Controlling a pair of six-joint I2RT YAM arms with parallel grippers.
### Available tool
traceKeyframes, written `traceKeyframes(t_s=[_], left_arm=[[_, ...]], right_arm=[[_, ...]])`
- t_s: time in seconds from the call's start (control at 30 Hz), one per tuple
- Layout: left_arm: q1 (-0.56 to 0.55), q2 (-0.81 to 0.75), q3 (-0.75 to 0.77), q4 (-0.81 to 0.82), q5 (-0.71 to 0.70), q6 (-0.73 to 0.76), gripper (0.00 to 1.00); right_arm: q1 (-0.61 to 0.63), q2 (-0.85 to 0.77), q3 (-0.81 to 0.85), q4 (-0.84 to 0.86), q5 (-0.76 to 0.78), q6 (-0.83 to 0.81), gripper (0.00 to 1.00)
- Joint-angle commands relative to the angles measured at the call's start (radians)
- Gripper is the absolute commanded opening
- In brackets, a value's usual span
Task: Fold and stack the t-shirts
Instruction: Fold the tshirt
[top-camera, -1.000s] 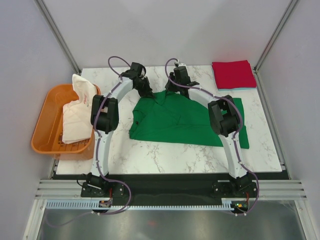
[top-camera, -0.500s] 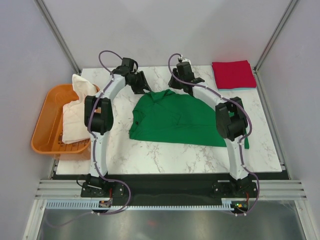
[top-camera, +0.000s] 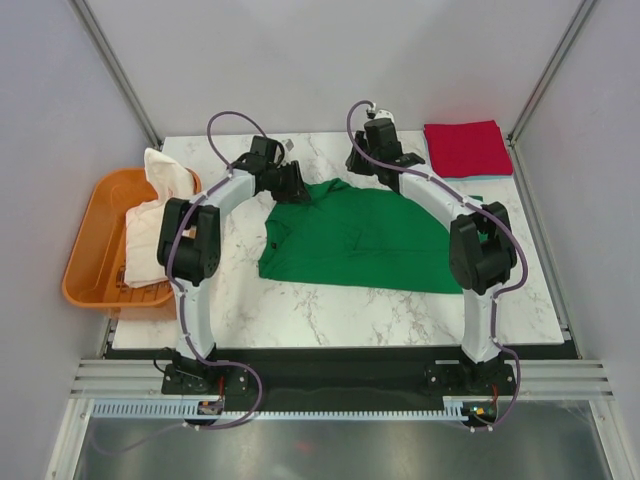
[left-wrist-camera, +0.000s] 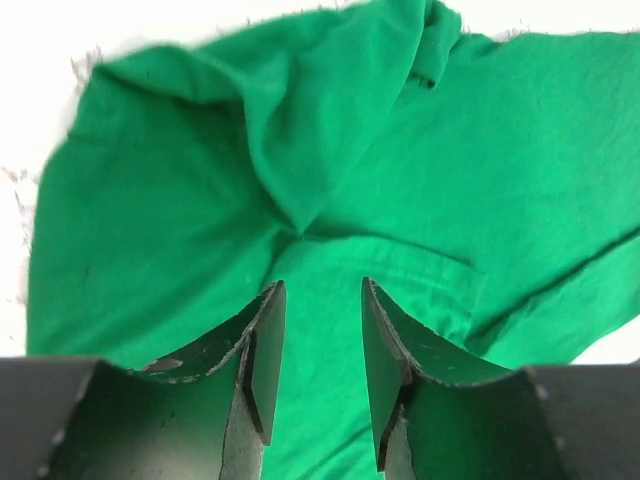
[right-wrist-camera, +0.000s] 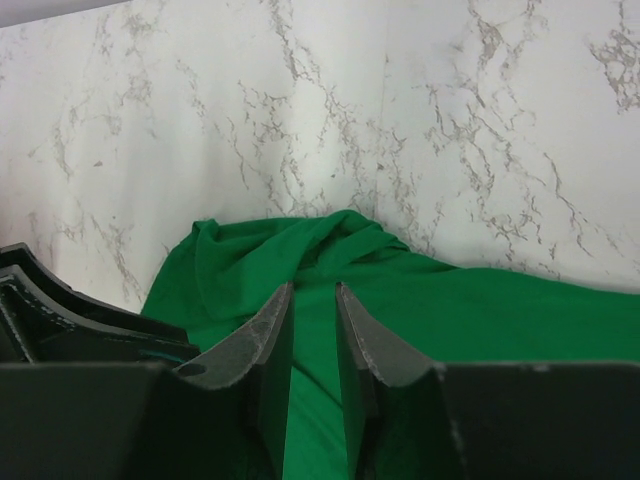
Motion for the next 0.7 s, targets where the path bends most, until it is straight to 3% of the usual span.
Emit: traceKeyframes(t_s=[0.0,0.1,0.13,0.2,0.67], left_arm=[[-0.008,0.022,0.025,0.084,-0.031,0.089,0.44],[-0.006,0.054,0.066,0.084,-0.035,0.1,0.42],[-0.006,0.063,0.077,0.084,-0.044,0.101,0.34],[-0.006,0.088,0.1,0.084,-0.037,0.112,0.3],[-0.032,0.155,0.141,0.094,-0.055,0.164,0.41]], right_arm=[[-0.018,-0.052,-0.015,-0.009,0.008,-0.007,0.31],[-0.023,-0.053,-0.018,-0.01,0.005,-0.01,0.31],[-0.021,-0.053,-0.016,-0.01,0.005,-0.008,0.31],[-0.026,-0.052,-0.018,-0.012,0.004,-0.007,0.31],[-0.043,-0.024,-0.013,-0.01,-0.009,0.004,0.31]])
